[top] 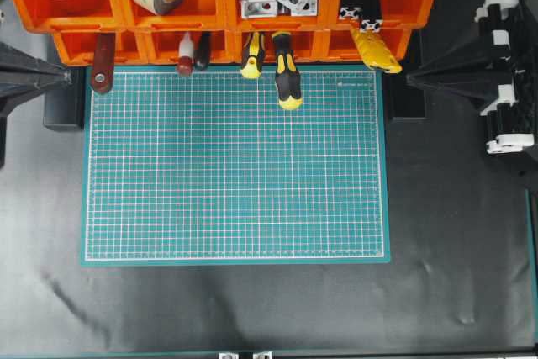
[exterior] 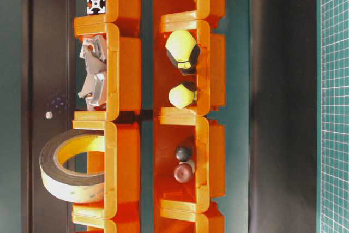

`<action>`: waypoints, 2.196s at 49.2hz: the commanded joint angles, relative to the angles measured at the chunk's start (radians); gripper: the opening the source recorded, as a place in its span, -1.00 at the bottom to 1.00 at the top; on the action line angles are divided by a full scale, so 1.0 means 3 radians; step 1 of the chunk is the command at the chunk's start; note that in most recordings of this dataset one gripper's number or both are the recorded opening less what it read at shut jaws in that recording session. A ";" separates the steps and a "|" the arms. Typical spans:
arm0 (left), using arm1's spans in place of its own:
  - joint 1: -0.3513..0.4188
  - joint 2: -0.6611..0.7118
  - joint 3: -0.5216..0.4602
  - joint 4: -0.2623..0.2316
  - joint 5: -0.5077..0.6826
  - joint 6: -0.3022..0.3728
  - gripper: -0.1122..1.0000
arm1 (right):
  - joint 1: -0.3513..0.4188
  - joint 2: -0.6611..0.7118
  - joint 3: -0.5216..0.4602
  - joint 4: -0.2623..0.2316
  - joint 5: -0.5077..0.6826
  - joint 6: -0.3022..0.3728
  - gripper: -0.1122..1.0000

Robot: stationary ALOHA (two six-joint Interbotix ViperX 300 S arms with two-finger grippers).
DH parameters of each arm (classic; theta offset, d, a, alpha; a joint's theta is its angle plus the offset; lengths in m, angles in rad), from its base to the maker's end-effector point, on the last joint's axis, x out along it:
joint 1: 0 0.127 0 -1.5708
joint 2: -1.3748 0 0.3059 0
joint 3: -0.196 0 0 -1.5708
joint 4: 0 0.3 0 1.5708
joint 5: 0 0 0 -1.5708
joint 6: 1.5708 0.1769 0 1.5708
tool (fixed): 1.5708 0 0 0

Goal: Pick corner brachets from container rack with right arm.
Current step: 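Move the right gripper over the bin of grey corner brackets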

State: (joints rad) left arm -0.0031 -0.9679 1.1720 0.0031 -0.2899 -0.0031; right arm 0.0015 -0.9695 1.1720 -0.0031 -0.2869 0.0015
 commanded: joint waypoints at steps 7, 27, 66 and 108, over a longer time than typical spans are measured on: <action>-0.0005 0.0026 -0.0199 0.0112 0.0164 -0.0164 -0.79 | 0.0036 0.0051 -0.0031 0.0026 -0.0041 0.0164 -0.81; 0.0005 -0.0179 -0.0593 0.0118 0.1023 -0.0179 -0.79 | 0.0036 0.0107 -0.0767 0.0031 0.1002 0.0721 -0.81; 0.0015 -0.0210 -0.0629 0.0118 0.1340 -0.0194 -0.79 | -0.0358 0.1554 -0.3641 -0.0159 0.4863 0.0179 -0.81; -0.0061 -0.0235 -0.0639 0.0118 0.1478 -0.0215 -0.79 | -0.0608 0.3119 -0.4914 -0.0741 0.5190 -0.0424 0.72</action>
State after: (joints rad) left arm -0.0184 -1.0431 1.0124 0.0353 0.1641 -0.0644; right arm -0.1825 -0.0383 -0.2730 -0.2209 1.2962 -0.1273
